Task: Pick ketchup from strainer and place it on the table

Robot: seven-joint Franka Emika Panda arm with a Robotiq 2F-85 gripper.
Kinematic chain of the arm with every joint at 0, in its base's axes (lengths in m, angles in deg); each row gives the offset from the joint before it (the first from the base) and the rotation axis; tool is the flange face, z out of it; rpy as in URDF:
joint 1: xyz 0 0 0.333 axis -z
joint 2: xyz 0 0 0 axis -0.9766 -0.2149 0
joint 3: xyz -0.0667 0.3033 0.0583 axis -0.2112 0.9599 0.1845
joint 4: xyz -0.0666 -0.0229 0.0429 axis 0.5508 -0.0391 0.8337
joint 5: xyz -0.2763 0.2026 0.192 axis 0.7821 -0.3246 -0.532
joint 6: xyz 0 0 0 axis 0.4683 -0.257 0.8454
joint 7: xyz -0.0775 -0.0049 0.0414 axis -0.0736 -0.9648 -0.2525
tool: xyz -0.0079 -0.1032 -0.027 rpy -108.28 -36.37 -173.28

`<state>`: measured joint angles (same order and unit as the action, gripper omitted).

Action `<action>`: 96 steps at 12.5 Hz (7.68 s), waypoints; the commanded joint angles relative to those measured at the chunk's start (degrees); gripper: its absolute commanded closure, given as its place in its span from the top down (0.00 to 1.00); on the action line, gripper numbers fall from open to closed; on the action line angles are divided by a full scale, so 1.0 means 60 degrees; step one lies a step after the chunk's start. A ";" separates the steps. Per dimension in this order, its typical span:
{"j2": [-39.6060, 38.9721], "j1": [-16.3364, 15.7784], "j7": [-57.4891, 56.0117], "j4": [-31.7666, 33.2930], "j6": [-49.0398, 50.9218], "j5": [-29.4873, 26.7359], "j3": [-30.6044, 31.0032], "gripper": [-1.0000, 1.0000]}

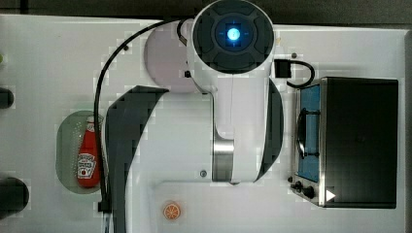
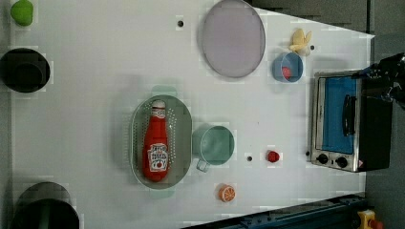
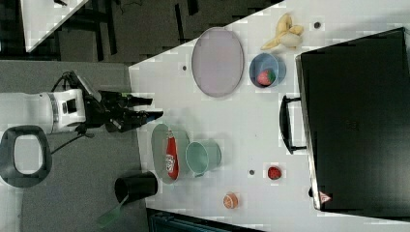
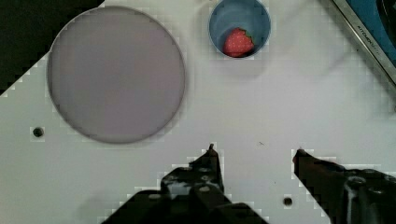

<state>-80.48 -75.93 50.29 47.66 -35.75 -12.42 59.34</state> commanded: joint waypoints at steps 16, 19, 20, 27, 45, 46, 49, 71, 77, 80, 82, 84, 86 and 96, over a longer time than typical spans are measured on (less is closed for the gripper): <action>0.0257 0.0698 0.0332 0.1645 -0.0738 -0.0481 0.6683 1.00; -0.0406 0.0675 0.0514 0.2295 -0.2277 -0.0434 0.7471 1.00; -0.0610 0.0666 0.0780 0.2591 -0.2964 -0.0366 0.7610 1.00; -0.2620 0.0572 0.2963 0.4320 -0.6495 0.2068 0.7672 1.00; -0.5812 -0.0167 0.4236 0.3480 -0.7634 0.4420 0.6690 0.60; -0.5652 -0.0113 0.4236 0.3469 -0.7646 0.4409 0.6837 0.60; -0.4642 0.0279 0.4239 0.3384 -0.7001 0.4193 0.7610 0.60; -0.2742 0.3394 -0.1920 -0.0975 -0.0827 0.1021 0.4582 0.60; -0.2734 0.3417 -0.2259 0.0104 -0.1097 0.1208 0.3633 0.60; -0.2738 0.3419 -0.2258 0.1099 -0.2170 0.1642 0.3515 0.60; -0.2772 0.3418 -0.2247 0.1893 -0.2718 0.1633 0.3415 0.60; -0.2912 0.3417 -0.2245 0.2515 -0.3335 0.1634 0.3268 0.60; -0.3191 0.3419 -0.2244 0.2975 -0.4160 0.1634 0.3126 0.60; -0.3320 0.3417 -0.2246 0.3361 -0.5840 0.1712 0.2837 1.00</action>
<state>-106.04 -55.34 39.11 70.09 -69.98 -2.55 75.51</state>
